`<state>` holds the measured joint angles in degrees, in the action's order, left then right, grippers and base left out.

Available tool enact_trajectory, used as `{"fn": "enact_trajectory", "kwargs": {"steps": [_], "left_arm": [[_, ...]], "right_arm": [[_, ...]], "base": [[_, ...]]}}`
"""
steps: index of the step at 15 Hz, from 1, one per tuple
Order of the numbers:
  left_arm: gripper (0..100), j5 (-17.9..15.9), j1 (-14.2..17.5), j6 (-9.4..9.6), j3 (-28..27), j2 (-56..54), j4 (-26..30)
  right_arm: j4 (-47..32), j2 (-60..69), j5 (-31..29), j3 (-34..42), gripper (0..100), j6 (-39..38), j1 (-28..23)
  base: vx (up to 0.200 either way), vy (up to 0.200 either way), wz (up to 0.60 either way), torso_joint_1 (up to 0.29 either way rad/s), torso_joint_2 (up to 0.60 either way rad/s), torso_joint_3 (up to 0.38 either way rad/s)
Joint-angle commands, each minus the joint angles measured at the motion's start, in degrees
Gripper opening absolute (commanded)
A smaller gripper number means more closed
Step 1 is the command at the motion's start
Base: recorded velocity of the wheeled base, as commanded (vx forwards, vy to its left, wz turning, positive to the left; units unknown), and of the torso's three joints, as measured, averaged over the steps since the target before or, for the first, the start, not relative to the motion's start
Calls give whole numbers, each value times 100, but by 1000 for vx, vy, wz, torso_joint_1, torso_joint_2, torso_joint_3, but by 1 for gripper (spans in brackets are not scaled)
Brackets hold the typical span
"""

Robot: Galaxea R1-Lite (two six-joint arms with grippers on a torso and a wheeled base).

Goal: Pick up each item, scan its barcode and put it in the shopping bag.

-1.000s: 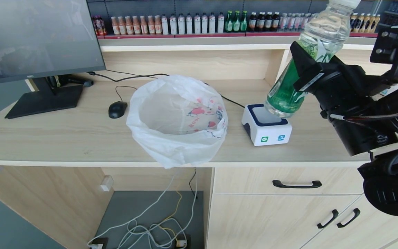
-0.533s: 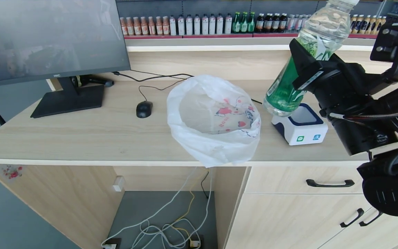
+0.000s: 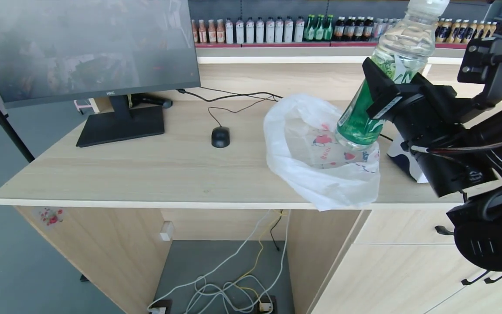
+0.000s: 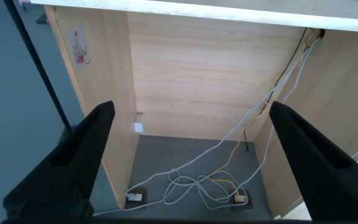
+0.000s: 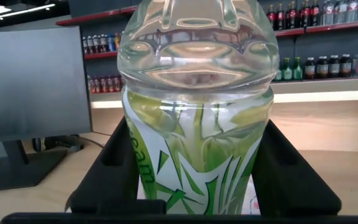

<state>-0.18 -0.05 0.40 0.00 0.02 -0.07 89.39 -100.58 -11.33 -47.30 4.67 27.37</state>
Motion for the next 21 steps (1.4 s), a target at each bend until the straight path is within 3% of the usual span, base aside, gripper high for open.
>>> {"fn": "enact_trajectory", "kwargs": {"steps": [1, 8, 14, 21], "left_arm": [[100, 1, 5, -5, 0, -2, -1], [100, 1, 5, -14, 0, -2, -1], [100, 1, 5, -14, 0, -2, 7], [100, 1, 5, -23, 0, -2, 7]], "right_arm": [[-98, -75, 25, -78, 0, 16, -3], [-1847, -594, 139, -1730, 0, 34, 49], [-1873, -1165, 236, -1844, 0, 16, 41], [-1996, -1930, 306, -2723, 0, 8, -285]], "base": [[0, 0, 0, 0, 0, 0], [0, 0, 0, 0, 0, 0], [0, 0, 0, 0, 0, 0], [0, 0, 0, 0, 0, 0]]}}
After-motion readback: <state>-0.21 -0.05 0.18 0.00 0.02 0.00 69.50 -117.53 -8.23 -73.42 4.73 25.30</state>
